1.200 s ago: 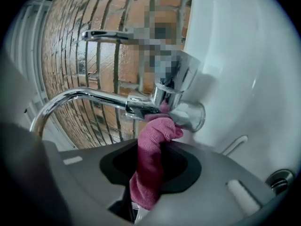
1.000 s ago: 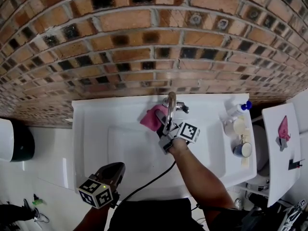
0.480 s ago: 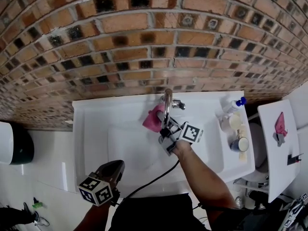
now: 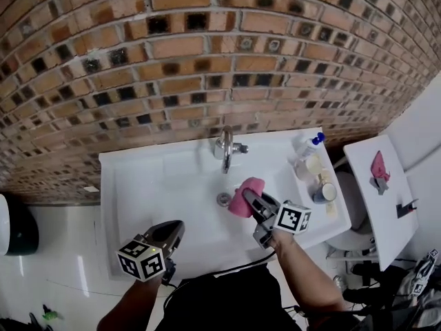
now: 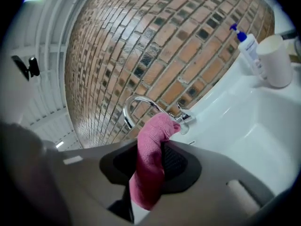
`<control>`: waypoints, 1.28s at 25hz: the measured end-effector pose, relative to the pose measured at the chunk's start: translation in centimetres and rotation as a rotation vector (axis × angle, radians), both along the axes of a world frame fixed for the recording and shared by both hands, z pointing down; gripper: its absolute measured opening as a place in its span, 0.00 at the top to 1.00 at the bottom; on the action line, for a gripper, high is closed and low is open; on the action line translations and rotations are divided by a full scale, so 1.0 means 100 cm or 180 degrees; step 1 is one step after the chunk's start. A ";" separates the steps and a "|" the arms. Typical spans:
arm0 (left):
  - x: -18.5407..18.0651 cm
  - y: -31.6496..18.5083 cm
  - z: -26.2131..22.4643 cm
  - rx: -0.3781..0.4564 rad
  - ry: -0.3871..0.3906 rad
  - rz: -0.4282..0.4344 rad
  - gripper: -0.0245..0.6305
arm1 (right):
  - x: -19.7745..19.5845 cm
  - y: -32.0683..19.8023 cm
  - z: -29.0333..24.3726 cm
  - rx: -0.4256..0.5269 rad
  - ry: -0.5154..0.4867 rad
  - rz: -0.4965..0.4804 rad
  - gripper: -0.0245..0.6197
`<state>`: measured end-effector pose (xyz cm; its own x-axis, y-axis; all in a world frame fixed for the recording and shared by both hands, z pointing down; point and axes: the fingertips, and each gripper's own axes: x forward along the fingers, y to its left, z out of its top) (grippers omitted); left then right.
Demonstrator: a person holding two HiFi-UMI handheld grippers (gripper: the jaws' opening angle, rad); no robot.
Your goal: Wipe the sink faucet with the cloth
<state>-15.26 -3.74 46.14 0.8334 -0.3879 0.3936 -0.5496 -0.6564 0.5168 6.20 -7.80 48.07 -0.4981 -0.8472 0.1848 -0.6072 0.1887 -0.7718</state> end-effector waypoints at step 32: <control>0.051 0.157 -0.043 0.0368 -0.0049 -0.0392 0.95 | 0.027 0.257 -0.073 0.0482 0.0987 -0.0642 0.79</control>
